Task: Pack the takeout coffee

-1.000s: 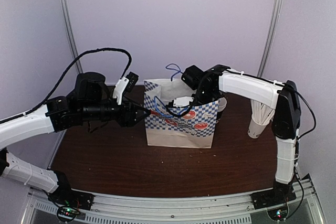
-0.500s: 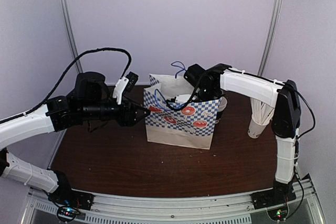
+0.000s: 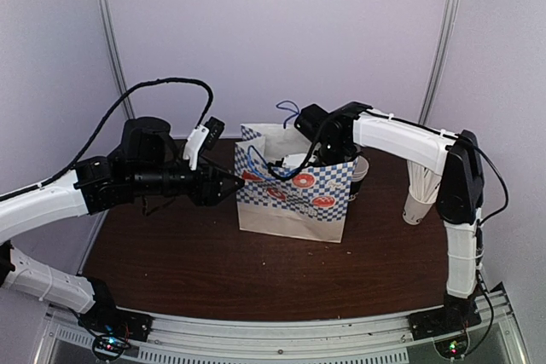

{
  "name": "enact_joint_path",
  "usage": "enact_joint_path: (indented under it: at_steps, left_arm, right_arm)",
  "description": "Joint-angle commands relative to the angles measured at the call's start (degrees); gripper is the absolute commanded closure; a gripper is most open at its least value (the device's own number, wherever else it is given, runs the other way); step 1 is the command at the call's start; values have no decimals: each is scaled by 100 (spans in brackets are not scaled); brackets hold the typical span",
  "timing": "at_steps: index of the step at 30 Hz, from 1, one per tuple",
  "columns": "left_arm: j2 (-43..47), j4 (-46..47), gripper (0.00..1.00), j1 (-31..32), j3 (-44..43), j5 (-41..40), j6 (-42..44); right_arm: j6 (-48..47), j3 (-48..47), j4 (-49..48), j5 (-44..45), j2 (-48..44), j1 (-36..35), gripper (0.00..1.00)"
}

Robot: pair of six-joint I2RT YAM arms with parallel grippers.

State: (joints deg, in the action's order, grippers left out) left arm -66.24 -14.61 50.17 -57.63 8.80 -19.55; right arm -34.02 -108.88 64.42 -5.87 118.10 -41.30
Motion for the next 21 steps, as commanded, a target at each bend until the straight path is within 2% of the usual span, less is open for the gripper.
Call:
enact_joint_path:
  at_steps: [1, 6, 17, 21]
  left_arm:
    - [161, 347, 42, -51, 129, 82, -99]
    - [219, 450, 43, -51, 258, 162, -185]
    - [624, 552, 43, -53, 658, 150, -304]
    - [818, 492, 43, -51, 695, 83, -317]
  right_arm:
    - [193, -2, 788, 699, 901, -47, 42]
    - [419, -607, 1424, 807, 1050, -88, 41]
    - [684, -513, 1589, 1031, 1443, -215, 41]
    - [755, -489, 1560, 895, 1107, -240, 38]
